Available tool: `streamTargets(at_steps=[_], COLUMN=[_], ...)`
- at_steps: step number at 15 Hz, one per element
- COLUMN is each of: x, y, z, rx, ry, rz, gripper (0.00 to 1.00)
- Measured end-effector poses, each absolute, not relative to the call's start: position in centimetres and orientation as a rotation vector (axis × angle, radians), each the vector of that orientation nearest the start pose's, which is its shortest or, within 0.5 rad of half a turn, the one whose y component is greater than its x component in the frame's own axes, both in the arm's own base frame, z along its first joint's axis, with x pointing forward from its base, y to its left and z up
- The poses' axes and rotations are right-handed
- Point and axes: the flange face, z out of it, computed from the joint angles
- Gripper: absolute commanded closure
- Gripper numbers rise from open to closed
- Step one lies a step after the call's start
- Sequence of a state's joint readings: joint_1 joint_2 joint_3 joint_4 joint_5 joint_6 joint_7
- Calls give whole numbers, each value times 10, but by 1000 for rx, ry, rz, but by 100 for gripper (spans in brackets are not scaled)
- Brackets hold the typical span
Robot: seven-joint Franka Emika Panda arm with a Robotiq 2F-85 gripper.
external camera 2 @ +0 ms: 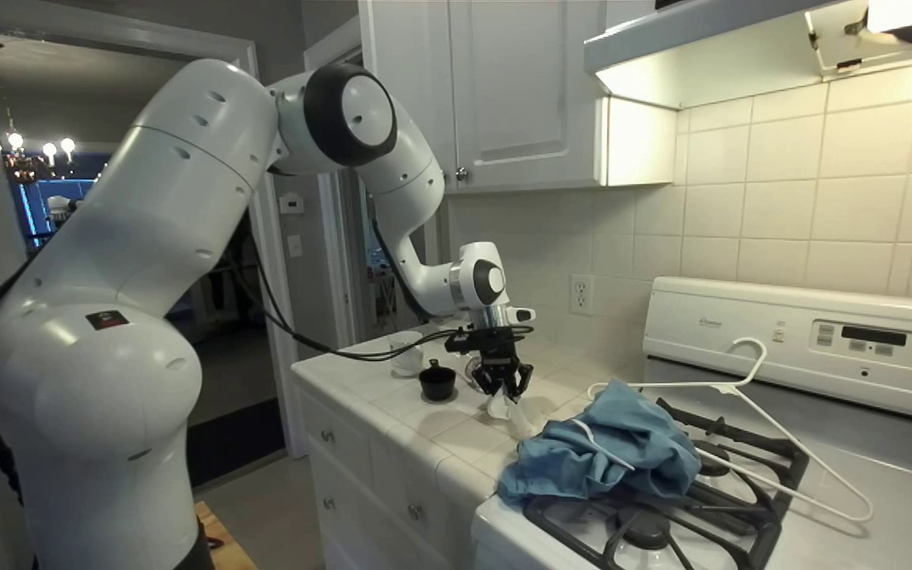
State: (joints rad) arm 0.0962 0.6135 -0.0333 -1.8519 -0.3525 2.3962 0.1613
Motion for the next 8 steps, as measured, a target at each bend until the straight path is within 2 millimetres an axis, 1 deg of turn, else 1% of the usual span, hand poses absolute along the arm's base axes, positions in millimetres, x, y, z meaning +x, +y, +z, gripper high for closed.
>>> streamTargets(at_steps=[1,2,3,4,5,6,7,8], x=[632,631,631,631,631,630,630,629], y=[36,34,32,30,29,29,29,30], z=[184,185,188,191,195,199,204,208], rx=[-3387,-3390,-3393,-3396,-3398,-3400,-3402,-3403], ry=[-292,-286,-280,-274,-270,-267,-266,-265], rz=[87,97,101,103,104,105,105,103], gripper=[84,82,83,38,43,42,38,30])
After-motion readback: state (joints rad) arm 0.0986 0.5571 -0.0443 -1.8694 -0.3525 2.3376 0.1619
